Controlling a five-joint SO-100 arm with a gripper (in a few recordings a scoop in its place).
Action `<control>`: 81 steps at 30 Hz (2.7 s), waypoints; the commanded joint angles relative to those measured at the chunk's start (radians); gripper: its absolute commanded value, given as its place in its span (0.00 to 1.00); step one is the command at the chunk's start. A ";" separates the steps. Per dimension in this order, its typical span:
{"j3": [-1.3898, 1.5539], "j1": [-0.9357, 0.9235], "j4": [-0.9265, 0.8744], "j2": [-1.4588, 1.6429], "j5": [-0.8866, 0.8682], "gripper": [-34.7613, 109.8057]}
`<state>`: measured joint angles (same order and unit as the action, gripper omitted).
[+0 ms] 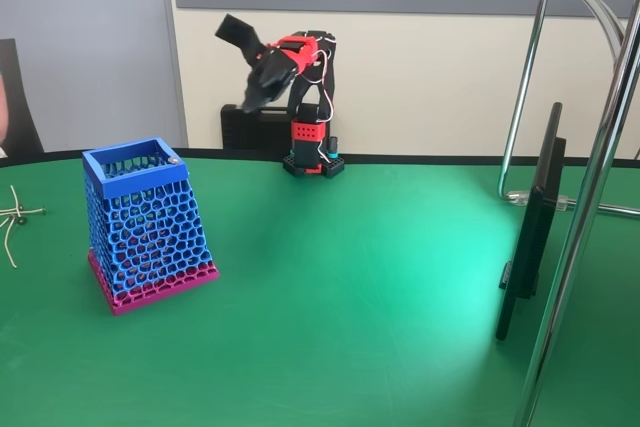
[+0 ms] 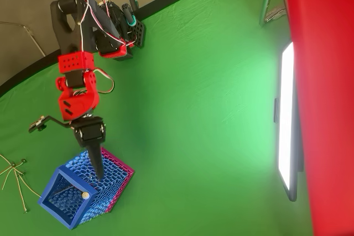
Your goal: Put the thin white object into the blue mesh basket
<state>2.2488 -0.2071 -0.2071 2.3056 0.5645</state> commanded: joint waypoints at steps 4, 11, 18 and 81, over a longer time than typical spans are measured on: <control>0.172 0.094 -0.078 0.249 -0.249 0.42; 0.466 0.192 -0.104 0.506 -0.353 0.41; 0.661 0.212 -0.163 0.735 -0.443 0.41; 0.834 0.245 -0.647 1.019 -0.641 0.25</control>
<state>3.0756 0.0414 -0.8483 3.3180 -0.0767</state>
